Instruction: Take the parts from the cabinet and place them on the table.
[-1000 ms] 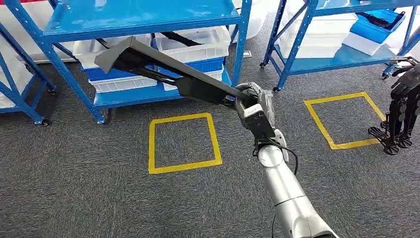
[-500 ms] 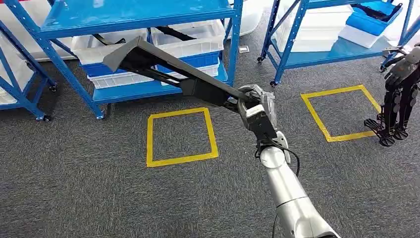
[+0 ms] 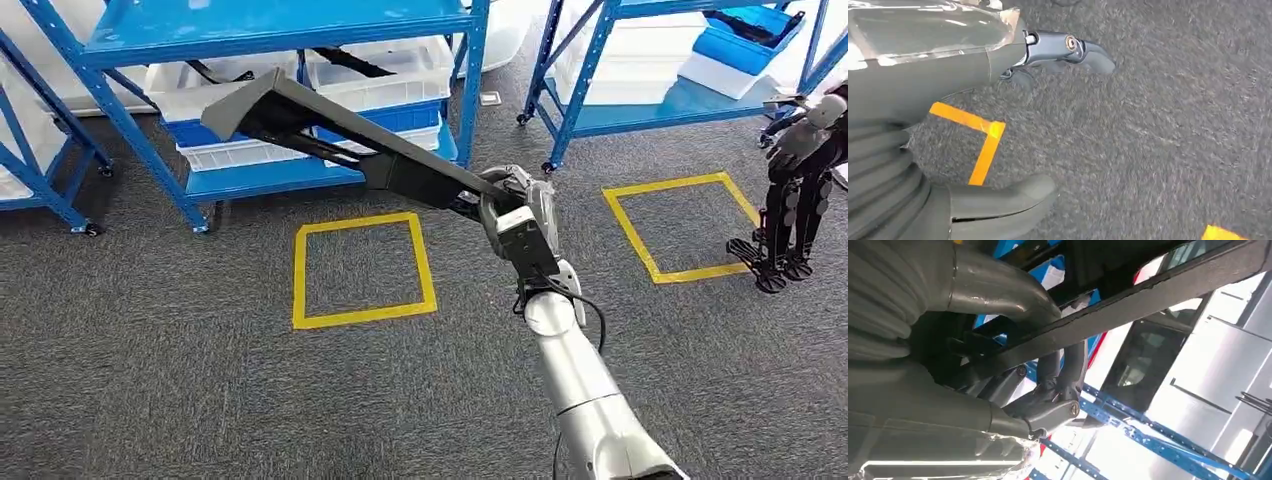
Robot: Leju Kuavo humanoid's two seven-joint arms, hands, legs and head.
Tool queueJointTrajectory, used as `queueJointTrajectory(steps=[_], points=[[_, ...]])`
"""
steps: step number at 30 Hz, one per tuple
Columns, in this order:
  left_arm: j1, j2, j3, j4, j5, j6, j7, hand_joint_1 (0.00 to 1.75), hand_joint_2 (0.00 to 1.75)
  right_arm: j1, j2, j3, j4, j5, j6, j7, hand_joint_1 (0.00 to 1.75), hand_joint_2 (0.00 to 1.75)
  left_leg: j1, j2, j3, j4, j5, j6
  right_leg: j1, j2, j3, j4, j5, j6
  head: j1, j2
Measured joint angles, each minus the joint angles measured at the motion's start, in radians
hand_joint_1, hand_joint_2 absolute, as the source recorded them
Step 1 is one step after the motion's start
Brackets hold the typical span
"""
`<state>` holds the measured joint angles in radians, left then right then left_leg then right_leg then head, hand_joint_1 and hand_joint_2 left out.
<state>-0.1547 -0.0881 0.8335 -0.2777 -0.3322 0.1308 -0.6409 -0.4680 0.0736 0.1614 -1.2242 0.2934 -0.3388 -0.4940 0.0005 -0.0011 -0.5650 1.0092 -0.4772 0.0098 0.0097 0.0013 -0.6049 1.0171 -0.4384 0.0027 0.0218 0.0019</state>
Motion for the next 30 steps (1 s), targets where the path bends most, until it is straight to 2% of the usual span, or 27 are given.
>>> queueJointTrajectory(steps=[6, 13, 14, 16, 17, 18, 19, 21, 22, 23, 24, 25, 26, 27, 28, 29, 30], points=[[0.0, 0.0, 0.0, 0.0, 0.0, 0.0, 0.0, 0.0, 1.75, 0.0, -0.001, 0.0, 0.0, 0.0, 0.0, 0.0, 1.75, 1.75, -0.01, 0.0, -0.006, 0.0, 0.007, 0.011, -0.007, -0.001, -0.003, -0.003, 0.008, 0.012, 0.001, 0.0], [0.0, -0.003, 0.0, 0.0, -0.002, 0.002, -0.006, 0.0, 1.75, -0.004, -0.004, 0.005, 0.0, 0.01, -0.01, 0.017, 1.75, 1.75, -0.012, 0.0, -0.007, 0.001, 0.009, 0.014, -0.012, -0.001, -0.003, -0.004, 0.011, 0.016, 0.001, 0.0], [-0.001, -0.002, 0.0, 0.0, -0.002, 0.006, -0.006, 0.0, 1.75, -0.006, -0.004, 0.008, 0.0, 0.017, -0.017, 0.025, 1.75, 1.75, -0.015, -0.001, -0.011, 0.009, 0.007, 0.024, -0.029, -0.002, -0.003, -0.011, 0.018, 0.027, -0.001, 0.0], [-0.003, -0.002, 0.0, 0.0, -0.002, 0.011, -0.006, 0.0, 1.75, -0.011, -0.004, 0.013, -0.003, 0.026, -0.026, 0.034, 1.75, 1.75, -0.013, -0.002, -0.01, -0.002, 0.015, 0.033, -0.022, -0.003, -0.001, -0.016, 0.022, 0.033, 0.0, 0.0], [-0.003, -0.006, 0.0, 0.0, -0.002, 0.013, -0.005, 0.0, 1.75, -0.015, -0.005, 0.016, -0.004, 0.029, -0.027, 0.036, 1.75, 1.75, 0.004, 0.001, 0.001, -0.025, 0.031, 0.037, -0.018, -0.003, -0.013, -0.003, 0.013, 0.032, -0.001, 0.0], [-0.005, -0.008, 0.0, 0.0, -0.002, 0.014, -0.005, 0.0, 1.75, -0.017, -0.006, 0.018, -0.005, 0.029, -0.028, 0.036, 1.75, 1.75, 0.004, 0.001, 0.002, -0.033, 0.037, 0.042, -0.018, -0.001, -0.026, 0.024, -0.011, 0.03, 0.0, 0.0], [-0.007, -0.008, 0.0, 0.0, -0.002, 0.014, -0.005, 0.0, 1.75, -0.02, -0.007, 0.018, -0.005, 0.029, -0.028, 0.036, 1.75, 1.75, 0.007, 0.0, -0.001, -0.033, 0.04, 0.044, -0.019, 0.0, -0.05, 0.083, -0.043, 0.025, 0.001, 0.0], [-0.006, -0.008, 0.0, 0.0, -0.001, 0.014, -0.005, 0.0, 1.75, -0.018, -0.01, 0.02, -0.004, 0.027, -0.028, 0.037, 1.75, 1.75, 0.01, -0.005, -0.009, -0.033, 0.043, 0.04, -0.027, -0.001, -0.113, 0.238, -0.107, 0.026, 0.001, 0.0], [-0.005, -0.008, 0.0, 0.0, -0.001, 0.014, -0.005, 0.0, 1.75, -0.017, -0.012, 0.021, -0.003, 0.027, -0.031, 0.037, 1.75, 1.75, 0.014, -0.01, -0.013, -0.032, 0.046, 0.035, -0.034, -0.001, -0.134, 0.294, -0.123, 0.034, 0.001, 0.0], [-0.004, -0.008, 0.0, 0.0, -0.001, 0.014, -0.005, 0.0, 1.75, -0.017, -0.012, 0.022, -0.003, 0.027, -0.031, 0.037, 1.75, 1.75, 0.018, -0.015, -0.015, -0.032, 0.048, 0.031, -0.041, -0.001, -0.127, 0.287, -0.118, 0.045, 0.0, 0.0], [-0.004, -0.009, 0.0, 0.0, -0.001, 0.013, -0.005, 0.0, 1.75, -0.017, -0.014, 0.023, -0.003, 0.026, -0.032, 0.037, 1.75, 1.75, 0.024, -0.021, -0.017, -0.03, 0.049, 0.024, -0.048, -0.001, -0.093, 0.233, -0.097, 0.061, 0.0, 0.0], [-0.004, -0.01, 0.0, 0.0, -0.001, 0.013, -0.005, 0.0, 1.75, -0.018, -0.016, 0.023, -0.003, 0.025, -0.035, 0.037, 1.75, 1.75, 0.033, -0.028, -0.019, -0.025, 0.047, 0.013, -0.055, 0.0, -0.037, 0.137, -0.062, 0.082, 0.001, 0.0], [-0.004, -0.01, 0.0, 0.0, -0.001, 0.013, -0.005, 0.0, 1.75, -0.019, -0.017, 0.023, -0.003, 0.024, -0.035, 0.035, 1.75, 1.75, 0.039, -0.034, -0.022, -0.017, 0.044, 0.003, -0.063, 0.004, 0.01, 0.054, -0.036, 0.097, 0.001, 0.0], [-0.004, -0.004, 0.0, -0.001, -0.001, 0.013, -0.004, 0.0, 1.75, -0.019, -0.02, 0.023, -0.002, 0.024, -0.035, 0.035, 1.75, 1.75, 0.038, -0.039, -0.031, -0.006, 0.04, -0.011, -0.071, 0.037, 0.031, 0.011, -0.052, 0.104, 0.002, 0.0], [-0.006, 0.0, 0.0, 0.0, -0.001, 0.013, -0.004, 0.0, 1.75, -0.019, -0.019, 0.025, -0.002, 0.024, -0.035, 0.035, 1.75, 1.75, 0.035, -0.044, -0.041, 0.006, 0.038, -0.021, -0.06, 0.04, 0.033, 0.007, -0.045, 0.086, 0.002, 0.0], [-0.005, -0.002, 0.0, 0.0, -0.001, 0.013, -0.006, 0.0, 1.75, -0.018, -0.02, 0.026, -0.002, 0.024, -0.037, 0.034, 1.75, 1.75, 0.033, -0.051, -0.045, 0.001, 0.044, -0.026, -0.059, 0.029, 0.028, 0.019, -0.044, 0.071, -0.002, 0.0], [-0.002, -0.002, 0.0, 0.0, -0.001, 0.013, -0.006, 0.0, 1.75, -0.013, -0.023, 0.026, -0.002, 0.025, -0.039, 0.033, 1.75, 1.75, 0.035, -0.056, -0.046, -0.003, 0.051, -0.031, -0.055, 0.026, 0.023, 0.024, -0.044, 0.063, -0.005, 0.0]])
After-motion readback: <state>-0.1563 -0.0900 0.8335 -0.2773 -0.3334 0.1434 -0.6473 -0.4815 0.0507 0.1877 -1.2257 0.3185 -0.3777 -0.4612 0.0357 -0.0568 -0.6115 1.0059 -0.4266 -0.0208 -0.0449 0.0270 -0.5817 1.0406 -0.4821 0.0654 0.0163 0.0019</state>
